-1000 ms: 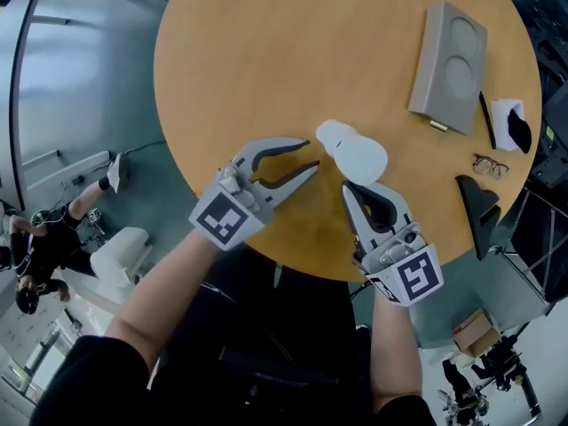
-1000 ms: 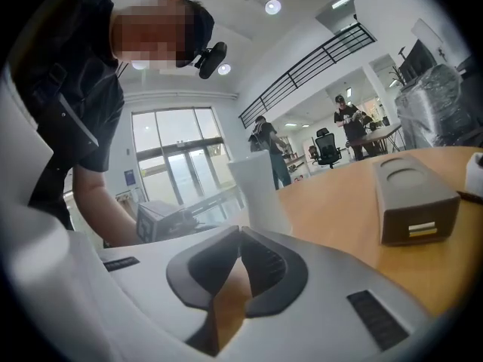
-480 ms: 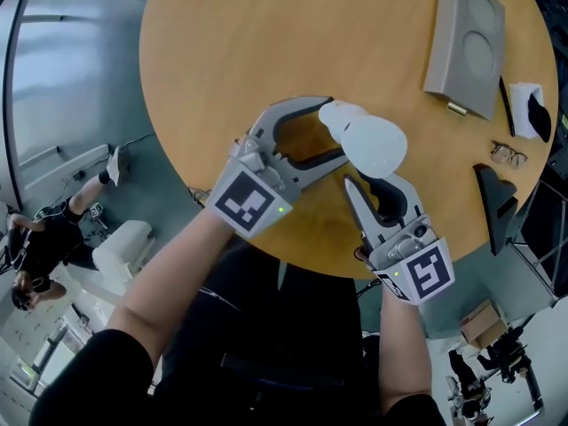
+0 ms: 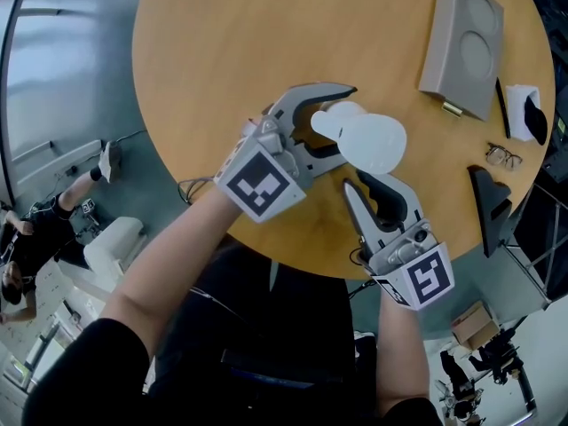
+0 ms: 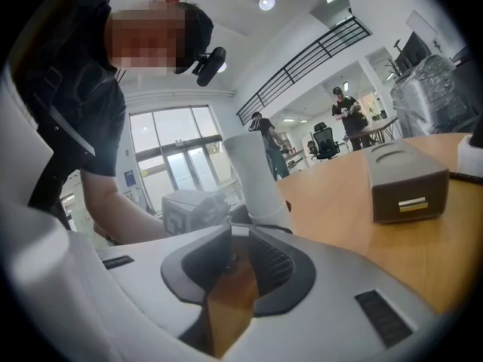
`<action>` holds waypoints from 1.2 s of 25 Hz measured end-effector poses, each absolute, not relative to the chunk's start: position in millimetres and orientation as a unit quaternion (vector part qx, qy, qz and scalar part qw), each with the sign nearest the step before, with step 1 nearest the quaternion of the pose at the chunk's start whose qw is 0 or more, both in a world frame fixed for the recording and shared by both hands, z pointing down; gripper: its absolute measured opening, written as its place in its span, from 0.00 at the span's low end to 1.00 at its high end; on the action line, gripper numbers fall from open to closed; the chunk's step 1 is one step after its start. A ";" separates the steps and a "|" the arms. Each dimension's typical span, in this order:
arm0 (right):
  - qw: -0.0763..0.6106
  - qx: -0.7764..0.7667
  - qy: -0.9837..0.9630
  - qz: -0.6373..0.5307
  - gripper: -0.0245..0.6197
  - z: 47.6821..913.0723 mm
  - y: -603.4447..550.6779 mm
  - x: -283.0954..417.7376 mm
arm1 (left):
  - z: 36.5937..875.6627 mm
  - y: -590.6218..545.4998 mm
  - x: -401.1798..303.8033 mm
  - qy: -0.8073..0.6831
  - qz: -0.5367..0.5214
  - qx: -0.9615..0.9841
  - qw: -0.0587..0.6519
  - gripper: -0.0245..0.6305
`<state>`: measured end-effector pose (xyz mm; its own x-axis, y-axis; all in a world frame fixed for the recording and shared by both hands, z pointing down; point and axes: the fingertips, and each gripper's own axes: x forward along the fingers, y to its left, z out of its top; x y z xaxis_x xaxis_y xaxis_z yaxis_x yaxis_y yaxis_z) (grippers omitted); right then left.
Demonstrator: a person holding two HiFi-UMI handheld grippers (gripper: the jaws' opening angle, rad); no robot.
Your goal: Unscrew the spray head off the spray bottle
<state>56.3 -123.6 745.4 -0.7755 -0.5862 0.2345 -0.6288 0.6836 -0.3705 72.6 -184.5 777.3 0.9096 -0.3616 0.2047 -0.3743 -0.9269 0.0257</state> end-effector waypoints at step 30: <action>0.017 0.285 -0.947 0.145 0.20 423.3 -61.2 12.9 | 473.1 -94.4 11.6 -0.188 0.087 0.975 0.077 0.50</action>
<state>12.9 -61.2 423.3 -0.8367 -0.5356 0.1143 -0.5453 0.7954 -0.2645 11.6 -94.4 473.1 0.9140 -0.3537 0.1988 -0.3807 -0.9171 0.1183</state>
